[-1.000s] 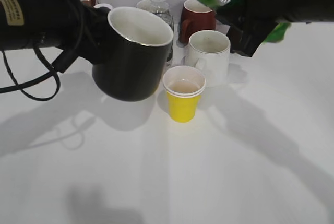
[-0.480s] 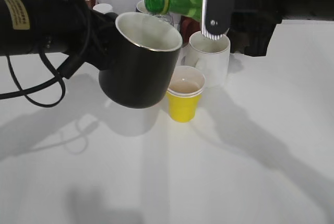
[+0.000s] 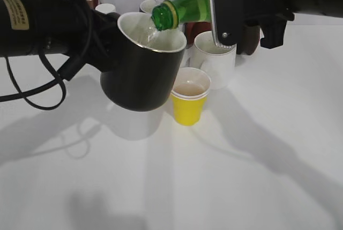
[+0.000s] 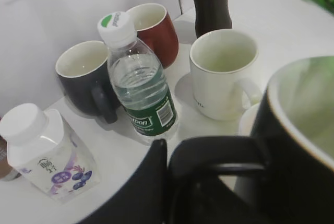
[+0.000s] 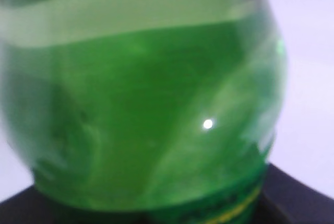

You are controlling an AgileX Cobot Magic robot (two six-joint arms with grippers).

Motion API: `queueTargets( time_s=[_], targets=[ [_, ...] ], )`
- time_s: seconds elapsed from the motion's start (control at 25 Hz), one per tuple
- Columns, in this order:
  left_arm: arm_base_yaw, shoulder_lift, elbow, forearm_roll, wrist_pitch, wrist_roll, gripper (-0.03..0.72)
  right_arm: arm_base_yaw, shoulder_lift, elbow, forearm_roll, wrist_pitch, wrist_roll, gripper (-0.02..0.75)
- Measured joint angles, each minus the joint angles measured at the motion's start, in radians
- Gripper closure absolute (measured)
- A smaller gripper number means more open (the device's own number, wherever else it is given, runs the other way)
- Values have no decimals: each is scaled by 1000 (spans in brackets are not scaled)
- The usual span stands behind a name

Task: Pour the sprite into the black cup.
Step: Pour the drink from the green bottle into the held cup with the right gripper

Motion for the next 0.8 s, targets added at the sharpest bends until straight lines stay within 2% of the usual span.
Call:
queueTargets(
  time_s=[0.8],
  targets=[
    [0, 0, 0, 0, 13, 0, 648, 1, 0, -30, -88, 13, -5, 339]
  ],
)
